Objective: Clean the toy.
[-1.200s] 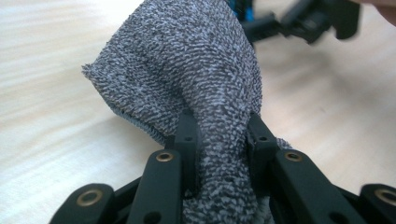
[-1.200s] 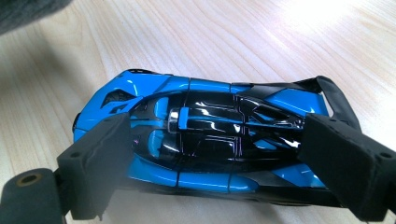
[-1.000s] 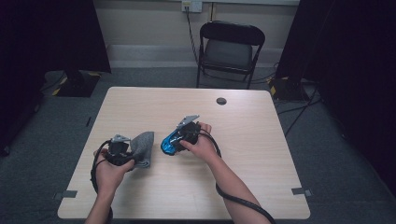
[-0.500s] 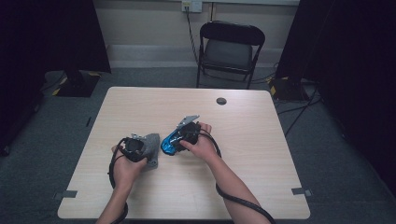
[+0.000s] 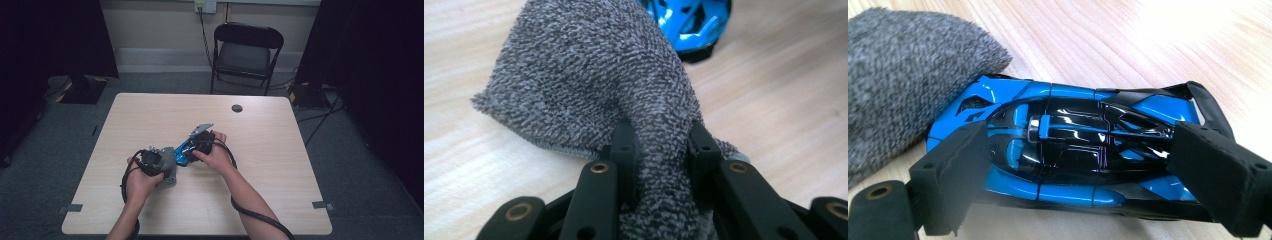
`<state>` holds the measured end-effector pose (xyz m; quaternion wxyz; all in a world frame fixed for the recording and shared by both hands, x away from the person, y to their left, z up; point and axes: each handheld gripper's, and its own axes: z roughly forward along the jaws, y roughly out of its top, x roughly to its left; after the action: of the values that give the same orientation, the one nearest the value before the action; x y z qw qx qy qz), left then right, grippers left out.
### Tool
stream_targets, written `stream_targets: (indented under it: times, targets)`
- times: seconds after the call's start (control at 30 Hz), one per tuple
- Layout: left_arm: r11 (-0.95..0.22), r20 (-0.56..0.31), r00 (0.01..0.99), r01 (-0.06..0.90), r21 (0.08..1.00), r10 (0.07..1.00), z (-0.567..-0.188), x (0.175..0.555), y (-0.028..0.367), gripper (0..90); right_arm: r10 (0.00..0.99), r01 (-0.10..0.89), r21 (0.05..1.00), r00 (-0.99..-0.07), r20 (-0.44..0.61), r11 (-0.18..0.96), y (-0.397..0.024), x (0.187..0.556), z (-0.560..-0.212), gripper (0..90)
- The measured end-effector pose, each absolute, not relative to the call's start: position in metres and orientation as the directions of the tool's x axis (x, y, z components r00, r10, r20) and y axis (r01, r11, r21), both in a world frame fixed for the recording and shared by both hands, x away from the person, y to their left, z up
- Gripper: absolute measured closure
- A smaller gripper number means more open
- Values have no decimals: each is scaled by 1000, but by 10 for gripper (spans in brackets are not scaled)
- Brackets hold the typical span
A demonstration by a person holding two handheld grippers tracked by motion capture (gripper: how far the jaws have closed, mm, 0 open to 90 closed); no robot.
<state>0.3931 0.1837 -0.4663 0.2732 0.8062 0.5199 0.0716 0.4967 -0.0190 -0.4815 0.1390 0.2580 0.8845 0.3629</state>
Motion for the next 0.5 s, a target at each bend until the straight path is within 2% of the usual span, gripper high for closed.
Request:
stream_targets:
  times: [0.5]
  targets:
    - [-307,-235,474,803,511,849,-468,374,176,713,558,355,715,-828,-59,602,-19,497,-482,92]
